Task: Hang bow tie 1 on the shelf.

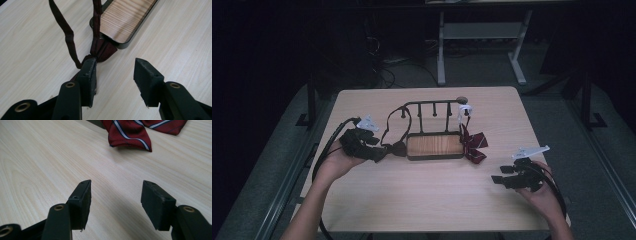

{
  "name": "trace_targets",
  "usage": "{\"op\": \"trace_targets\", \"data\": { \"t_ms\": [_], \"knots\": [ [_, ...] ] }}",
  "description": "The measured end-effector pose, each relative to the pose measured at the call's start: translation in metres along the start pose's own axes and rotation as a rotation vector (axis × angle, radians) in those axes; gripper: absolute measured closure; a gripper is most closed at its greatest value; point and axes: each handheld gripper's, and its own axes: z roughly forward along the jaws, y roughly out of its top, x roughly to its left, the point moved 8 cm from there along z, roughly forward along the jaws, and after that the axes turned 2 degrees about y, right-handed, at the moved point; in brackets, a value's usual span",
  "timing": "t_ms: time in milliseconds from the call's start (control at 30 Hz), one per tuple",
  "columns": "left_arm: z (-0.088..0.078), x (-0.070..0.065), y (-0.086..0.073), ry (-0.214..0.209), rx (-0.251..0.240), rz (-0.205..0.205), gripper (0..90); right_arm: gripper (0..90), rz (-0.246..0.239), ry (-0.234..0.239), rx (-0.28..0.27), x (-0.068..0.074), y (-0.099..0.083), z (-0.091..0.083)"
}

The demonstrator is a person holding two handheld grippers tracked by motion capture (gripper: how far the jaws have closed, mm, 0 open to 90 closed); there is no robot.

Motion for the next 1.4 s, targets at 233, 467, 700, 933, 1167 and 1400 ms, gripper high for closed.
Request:
{"op": "trace_targets", "data": {
  "t_ms": [233, 467, 700, 933, 1167, 1400],
  "knots": [
    [0.005, -0.005, -0.005, -0.003, -0.002, -0.001, 48.9, 41.3, 0.008, 0.000, 0.000, 0.000, 0.000, 0.000],
    [0.010, -0.009, -0.010, -0.006, -0.002, -0.007, 42.7, 41.3, 0.002, -0.001, -0.001, 0.000, 0.000, 0.000],
    [0.014, -0.013, -0.016, -0.013, -0.003, -0.018, 38.0, 41.3, 0.009, 0.000, 0.000, 0.000, 0.000, 0.000],
    [0.018, -0.015, -0.023, -0.010, -0.011, -0.031, 33.8, 41.2, 0.008, 0.000, 0.001, 0.000, 0.000, -0.001],
    [0.023, -0.018, -0.032, -0.012, -0.011, -0.047, 31.6, 41.3, 0.009, 0.000, -0.001, 0.000, 0.000, 0.000],
    [0.027, -0.024, -0.043, -0.015, -0.007, -0.050, 30.8, 41.2, 0.008, -0.002, -0.001, 0.000, 0.000, -0.001]
  ]
}}
